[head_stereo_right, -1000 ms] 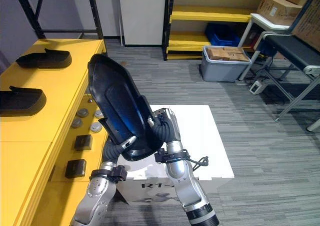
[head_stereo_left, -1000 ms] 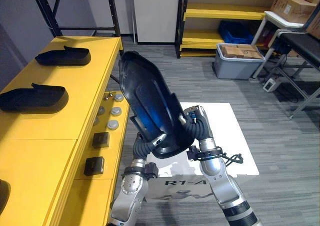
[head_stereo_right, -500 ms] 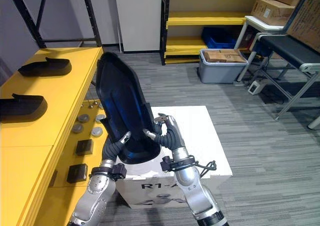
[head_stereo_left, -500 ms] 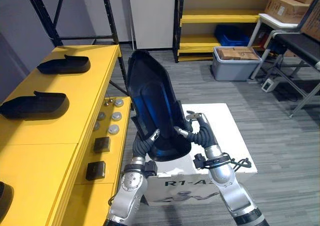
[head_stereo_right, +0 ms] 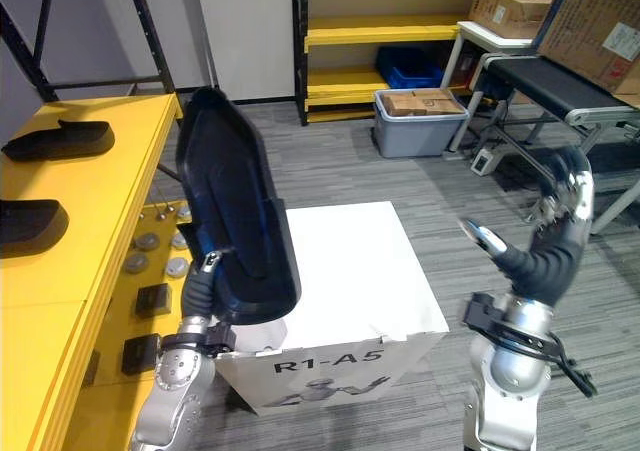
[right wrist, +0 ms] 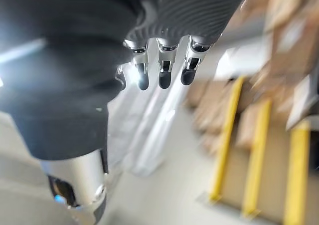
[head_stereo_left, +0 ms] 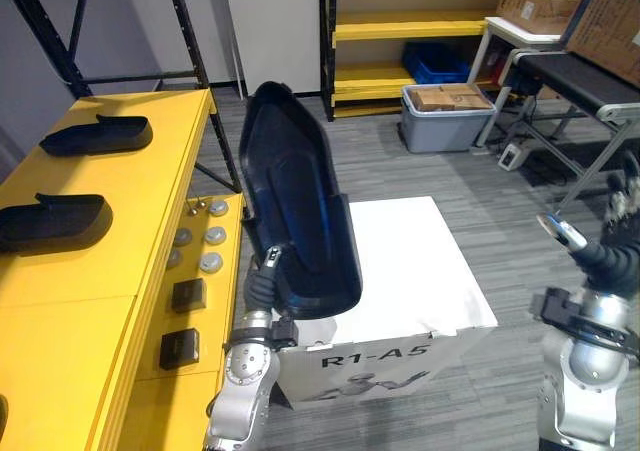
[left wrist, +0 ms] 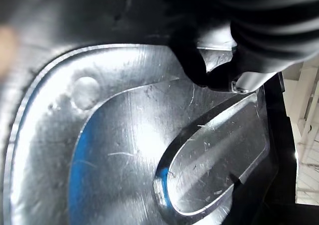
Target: Walk over and take plastic housings, then place them on the shelf
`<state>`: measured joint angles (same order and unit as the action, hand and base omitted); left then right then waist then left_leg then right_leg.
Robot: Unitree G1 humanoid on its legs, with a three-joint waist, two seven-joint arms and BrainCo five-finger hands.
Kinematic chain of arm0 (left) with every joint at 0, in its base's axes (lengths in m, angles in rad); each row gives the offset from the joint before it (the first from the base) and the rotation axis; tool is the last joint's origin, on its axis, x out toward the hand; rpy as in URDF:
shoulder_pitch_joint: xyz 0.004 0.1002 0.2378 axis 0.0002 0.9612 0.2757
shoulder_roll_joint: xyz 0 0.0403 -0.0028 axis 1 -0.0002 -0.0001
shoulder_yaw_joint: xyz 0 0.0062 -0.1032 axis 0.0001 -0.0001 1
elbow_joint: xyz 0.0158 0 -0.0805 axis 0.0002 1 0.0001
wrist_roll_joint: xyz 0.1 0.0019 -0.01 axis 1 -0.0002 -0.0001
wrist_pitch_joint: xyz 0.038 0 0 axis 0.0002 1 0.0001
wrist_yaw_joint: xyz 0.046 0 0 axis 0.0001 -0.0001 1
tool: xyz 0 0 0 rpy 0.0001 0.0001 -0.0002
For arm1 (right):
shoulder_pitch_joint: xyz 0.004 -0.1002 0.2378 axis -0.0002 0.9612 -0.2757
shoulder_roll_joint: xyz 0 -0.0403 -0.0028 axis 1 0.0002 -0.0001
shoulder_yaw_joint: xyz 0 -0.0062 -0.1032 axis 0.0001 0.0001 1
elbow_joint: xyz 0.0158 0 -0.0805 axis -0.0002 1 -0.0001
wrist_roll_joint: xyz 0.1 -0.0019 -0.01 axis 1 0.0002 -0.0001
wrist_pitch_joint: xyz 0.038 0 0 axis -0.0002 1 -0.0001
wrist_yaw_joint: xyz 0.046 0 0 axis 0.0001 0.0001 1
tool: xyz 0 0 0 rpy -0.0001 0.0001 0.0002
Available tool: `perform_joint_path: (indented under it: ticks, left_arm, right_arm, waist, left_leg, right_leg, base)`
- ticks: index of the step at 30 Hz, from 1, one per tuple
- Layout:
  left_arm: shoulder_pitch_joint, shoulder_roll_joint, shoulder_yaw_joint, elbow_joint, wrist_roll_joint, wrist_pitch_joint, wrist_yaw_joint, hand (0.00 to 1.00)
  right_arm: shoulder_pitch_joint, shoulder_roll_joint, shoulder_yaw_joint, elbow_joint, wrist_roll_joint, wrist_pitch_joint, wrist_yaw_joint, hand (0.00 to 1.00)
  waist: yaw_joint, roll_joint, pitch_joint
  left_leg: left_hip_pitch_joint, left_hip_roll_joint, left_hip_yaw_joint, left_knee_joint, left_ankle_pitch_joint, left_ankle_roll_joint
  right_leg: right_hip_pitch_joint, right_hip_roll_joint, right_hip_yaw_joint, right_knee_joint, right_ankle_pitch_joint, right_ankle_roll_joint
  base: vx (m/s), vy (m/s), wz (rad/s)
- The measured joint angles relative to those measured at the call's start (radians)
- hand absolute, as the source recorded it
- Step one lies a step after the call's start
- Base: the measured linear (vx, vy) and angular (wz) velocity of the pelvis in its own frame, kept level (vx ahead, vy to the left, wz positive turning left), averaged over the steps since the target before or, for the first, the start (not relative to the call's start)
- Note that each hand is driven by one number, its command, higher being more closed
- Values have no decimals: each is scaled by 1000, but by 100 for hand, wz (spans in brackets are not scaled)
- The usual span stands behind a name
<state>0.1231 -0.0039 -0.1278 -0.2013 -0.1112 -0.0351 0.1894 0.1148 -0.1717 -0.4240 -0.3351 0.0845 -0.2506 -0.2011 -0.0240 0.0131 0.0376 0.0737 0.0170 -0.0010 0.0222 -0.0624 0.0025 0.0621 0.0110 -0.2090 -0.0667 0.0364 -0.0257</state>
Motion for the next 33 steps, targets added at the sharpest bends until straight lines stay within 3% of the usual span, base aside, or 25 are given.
perform_joint_path:
  ticks: [5, 11, 18, 27, 30, 33]
  left_arm:
    - [69, -2, 33, -42, 18, -10, -2, 100]
    - [136, -16, 32, -93, 18, -20, -29, 100]
    - [161, -26, 21, -94, 18, -23, -64, 100]
    - [162, -21, 1, -43, 18, -21, -72, 100]
    - [166, -18, -3, -42, 19, -20, -72, 100]
    - [168, -20, -18, -73, 31, -19, -71, 100]
  right_arm:
    - [109, 52, -105, 313, -16, 65, -14, 0]
    - [164, 101, -101, 658, 11, 116, 18, 0]
    - [205, 155, 118, 930, 27, 162, 174, 0]
    - [164, 136, 250, 1075, -43, 174, 232, 0]
    - [144, 122, 277, 1098, -63, 174, 237, 0]
    - [139, 105, 338, 1099, -86, 174, 236, 0]
  waist:
    - [-17, 7, -2]
    - [-19, 9, -1]
    - [-4, 9, -3]
    - [19, -5, -14]
    - [47, -24, -4]
    - [70, -57, 24]
  left_leg:
    - [-3, 1, 3, -5, -1, -1]
    - [1, 7, 18, -7, -9, -5]
    - [19, 12, 21, -6, -15, -6]
    - [29, 2, -5, -7, -9, -10]
    - [31, -15, -37, 2, -4, -13]
    - [-42, -60, -164, 83, -1, -17]
  right_leg:
    - [-4, 1, 6, -6, -1, 1]
    - [-13, 2, 10, 22, -13, 6]
    - [-33, -3, 7, 112, -61, 5]
    - [-45, -27, -27, 192, -108, 7]
    - [-63, -59, -58, 280, -161, 11]
    - [-58, -123, -195, 339, -203, 24]
  base:
    - [23, 4, -4]
    - [-3, 14, -4]
    - [-4, 1, 1]
    - [-6, 12, 12]
    - [-23, 5, 46]
    - [-65, -1, 136]
